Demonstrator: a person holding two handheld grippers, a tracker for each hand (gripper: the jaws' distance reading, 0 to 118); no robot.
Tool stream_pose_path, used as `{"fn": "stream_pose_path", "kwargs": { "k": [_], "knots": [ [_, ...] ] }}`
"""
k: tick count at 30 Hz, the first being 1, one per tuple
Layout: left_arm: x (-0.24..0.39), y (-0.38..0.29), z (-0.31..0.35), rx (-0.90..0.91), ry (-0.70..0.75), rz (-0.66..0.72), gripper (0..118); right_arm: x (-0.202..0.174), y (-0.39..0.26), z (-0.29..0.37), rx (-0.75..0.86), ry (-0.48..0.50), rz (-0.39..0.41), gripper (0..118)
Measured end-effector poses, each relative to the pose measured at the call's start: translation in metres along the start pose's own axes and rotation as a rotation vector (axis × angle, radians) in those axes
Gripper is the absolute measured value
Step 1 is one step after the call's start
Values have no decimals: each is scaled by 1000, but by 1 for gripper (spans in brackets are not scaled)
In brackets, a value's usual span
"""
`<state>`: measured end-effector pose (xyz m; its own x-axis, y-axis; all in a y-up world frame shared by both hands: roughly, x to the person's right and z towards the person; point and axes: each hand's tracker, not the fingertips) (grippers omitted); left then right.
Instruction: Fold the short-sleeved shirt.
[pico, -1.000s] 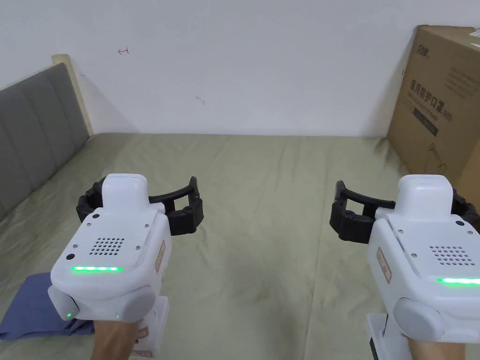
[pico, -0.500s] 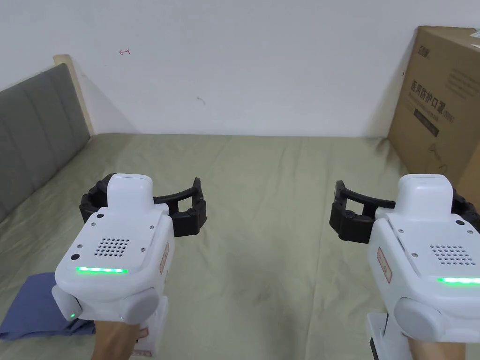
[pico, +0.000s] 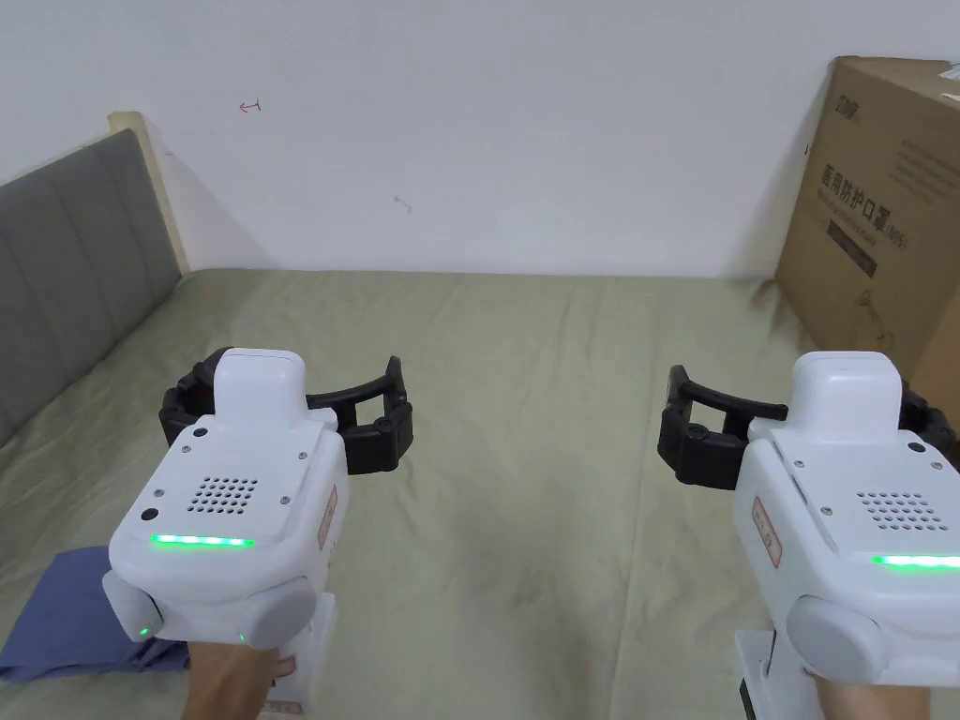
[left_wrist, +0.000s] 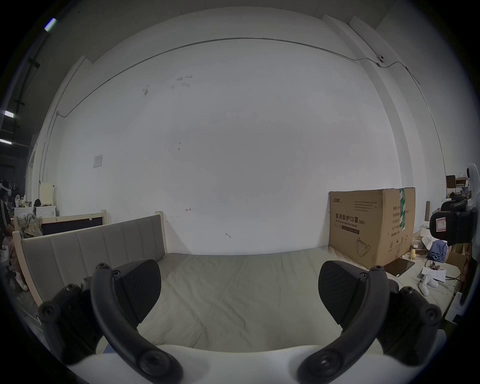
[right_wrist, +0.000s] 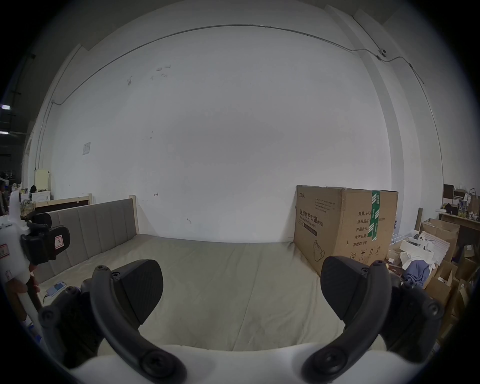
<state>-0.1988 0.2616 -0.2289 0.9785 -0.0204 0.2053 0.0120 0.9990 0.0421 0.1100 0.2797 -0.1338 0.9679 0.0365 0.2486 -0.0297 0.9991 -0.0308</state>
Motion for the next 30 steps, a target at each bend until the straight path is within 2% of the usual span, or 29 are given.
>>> {"fn": "stream_pose_path", "kwargs": {
  "k": [30],
  "knots": [
    [-1,1,1,-6,-5,-8,118,-2,2,0,-6,-1,13,118]
  ]
}}
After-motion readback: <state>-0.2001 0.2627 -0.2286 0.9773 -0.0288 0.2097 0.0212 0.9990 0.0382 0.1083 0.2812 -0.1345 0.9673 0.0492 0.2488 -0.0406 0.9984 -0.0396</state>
